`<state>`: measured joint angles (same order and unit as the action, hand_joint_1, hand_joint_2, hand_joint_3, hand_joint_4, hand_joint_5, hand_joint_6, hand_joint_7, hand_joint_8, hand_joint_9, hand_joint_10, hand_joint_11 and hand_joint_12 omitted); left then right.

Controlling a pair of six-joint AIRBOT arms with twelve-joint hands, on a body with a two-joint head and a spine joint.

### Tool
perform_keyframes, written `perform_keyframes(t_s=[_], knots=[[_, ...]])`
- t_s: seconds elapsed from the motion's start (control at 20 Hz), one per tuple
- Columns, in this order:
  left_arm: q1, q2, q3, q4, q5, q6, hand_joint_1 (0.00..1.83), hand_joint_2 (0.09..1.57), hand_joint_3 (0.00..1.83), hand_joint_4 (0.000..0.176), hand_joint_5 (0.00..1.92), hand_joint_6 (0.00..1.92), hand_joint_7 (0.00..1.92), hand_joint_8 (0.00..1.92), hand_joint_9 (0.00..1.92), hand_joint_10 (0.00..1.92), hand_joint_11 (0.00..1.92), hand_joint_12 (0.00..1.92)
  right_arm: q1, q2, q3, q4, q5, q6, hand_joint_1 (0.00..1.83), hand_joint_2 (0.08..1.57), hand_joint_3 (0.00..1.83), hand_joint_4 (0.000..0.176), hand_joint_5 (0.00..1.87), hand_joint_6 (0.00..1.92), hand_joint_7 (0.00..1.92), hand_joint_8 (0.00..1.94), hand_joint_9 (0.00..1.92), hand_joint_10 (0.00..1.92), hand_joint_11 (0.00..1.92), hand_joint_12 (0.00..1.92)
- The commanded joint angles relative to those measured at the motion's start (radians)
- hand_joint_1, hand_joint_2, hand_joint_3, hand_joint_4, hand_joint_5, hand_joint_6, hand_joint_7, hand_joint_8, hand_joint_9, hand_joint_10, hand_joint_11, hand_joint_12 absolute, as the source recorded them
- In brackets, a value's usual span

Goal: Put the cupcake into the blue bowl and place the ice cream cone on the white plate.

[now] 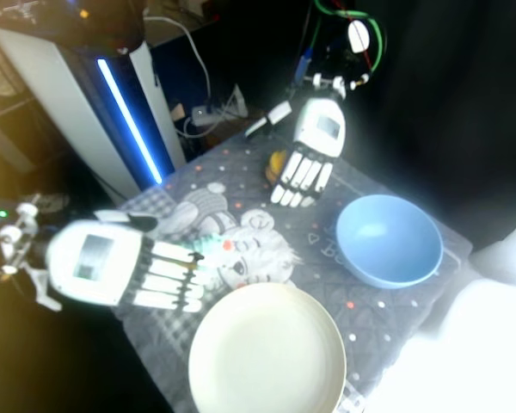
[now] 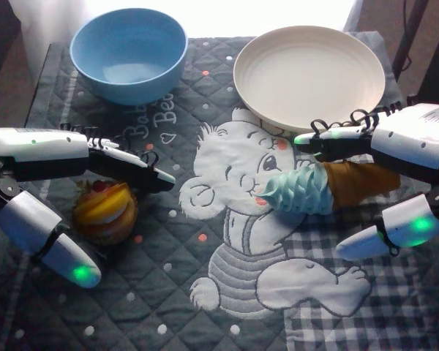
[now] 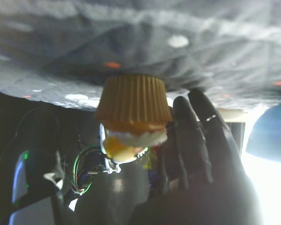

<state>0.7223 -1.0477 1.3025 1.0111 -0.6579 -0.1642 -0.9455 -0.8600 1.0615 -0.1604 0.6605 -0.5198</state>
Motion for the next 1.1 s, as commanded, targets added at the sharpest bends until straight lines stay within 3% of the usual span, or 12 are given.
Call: perform_keyframes(t_s=[0.0,0.2,0.25,0.3,0.35,0.4,0.45,0.5,0.6,0.65,0.95,1.05], knots=[[-0.005,-0.009,0.005,-0.04,-0.062,-0.016,0.69,0.71,0.0,0.0,0.35,0.0,0.42,0.0,0.44,0.01,0.13,0.81,0.008,-0.006,0.009,0.024,0.107,0.005,0.79,0.83,0.01,0.0,0.32,0.01,0.57,0.01,0.59,0.02,0.42,0.3],[-0.001,-0.022,0.013,-0.039,-0.057,-0.019,0.74,0.71,0.0,0.0,0.37,0.0,0.42,0.0,0.45,0.0,0.13,0.85,0.008,-0.03,0.03,0.026,0.102,0.005,0.92,0.85,0.0,0.0,0.43,0.0,0.65,0.01,0.66,0.01,0.5,0.37],[-0.001,-0.023,0.014,-0.039,-0.057,-0.019,0.88,0.74,0.0,0.0,0.42,0.0,0.5,0.01,0.53,0.01,0.2,0.83,0.008,-0.036,0.036,0.027,0.101,0.005,0.99,0.87,0.0,0.0,0.53,0.01,0.69,0.0,0.74,0.02,0.58,0.41],[-0.001,-0.024,0.014,-0.039,-0.054,-0.018,1.01,0.77,0.0,0.0,0.52,0.01,0.64,0.01,0.67,0.02,0.33,0.77,0.008,-0.044,0.041,0.027,0.101,0.005,1.06,0.9,0.0,0.0,0.6,0.01,0.75,0.01,0.81,0.02,0.64,0.45],[-0.002,-0.026,0.014,-0.039,-0.048,-0.007,1.36,0.96,0.0,0.0,1.03,0.45,1.35,0.04,1.17,0.62,0.76,1.0,0.008,-0.055,0.05,0.027,0.101,0.005,1.34,0.99,0.01,0.0,0.91,0.0,1.15,0.48,1.09,0.02,0.75,0.71],[-0.001,-0.026,0.014,-0.041,-0.046,-0.003,1.36,0.96,0.0,0.0,1.03,0.45,1.35,0.04,1.17,0.62,0.76,1.0,0.008,-0.06,0.053,0.027,0.101,0.005,1.34,0.99,0.01,0.0,0.91,0.0,1.15,0.48,1.09,0.02,0.75,0.71],[0.001,-0.027,0.014,-0.044,-0.042,0.003,1.4,0.98,0.02,0.0,1.16,0.39,1.35,0.28,1.2,0.82,0.84,1.16,0.008,-0.069,0.057,0.027,0.101,0.005,1.28,1.04,0.0,0.0,0.97,0.73,1.23,0.55,1.13,0.01,0.64,0.87],[0.004,-0.027,0.014,-0.048,-0.039,0.006,1.4,1.02,0.0,0.0,1.15,0.46,1.22,0.56,1.13,0.96,0.91,1.13,0.008,-0.075,0.06,0.027,0.101,0.005,1.27,1.05,0.0,0.0,1.0,0.81,1.27,0.57,1.26,0.04,0.72,1.08],[0.013,-0.028,0.016,-0.066,-0.038,0.01,1.28,1.02,0.0,0.0,1.28,0.34,1.17,0.82,1.12,0.75,0.89,1.26,0.008,-0.083,0.064,0.027,0.101,0.005,1.29,1.03,0.0,0.0,1.06,0.72,1.33,0.53,1.45,0.07,1.03,1.11],[0.019,-0.028,0.016,-0.083,-0.039,0.018,1.39,1.05,0.0,0.0,1.18,0.44,1.08,0.86,1.03,1.1,0.88,1.28,0.008,-0.086,0.065,0.028,0.101,0.005,1.29,1.03,0.0,0.0,1.08,0.65,1.31,0.59,1.53,0.08,1.15,1.09],[0.034,-0.016,0.022,-0.196,-0.072,0.084,1.39,1.05,0.0,0.0,1.12,0.67,1.12,0.7,1.03,1.04,0.79,1.16,0.008,-0.089,0.059,0.031,0.149,0.005,1.29,1.04,0.0,0.0,1.05,0.71,1.27,0.66,1.48,0.07,1.02,1.22],[0.034,-0.001,0.019,-0.256,-0.1,0.115,1.27,1.02,0.0,0.0,1.32,0.29,1.15,0.83,1.12,0.65,0.8,1.3,0.012,-0.068,0.041,0.04,0.212,0.005,1.28,1.07,0.0,0.0,0.97,0.81,1.22,0.75,1.46,0.07,0.99,1.24]])
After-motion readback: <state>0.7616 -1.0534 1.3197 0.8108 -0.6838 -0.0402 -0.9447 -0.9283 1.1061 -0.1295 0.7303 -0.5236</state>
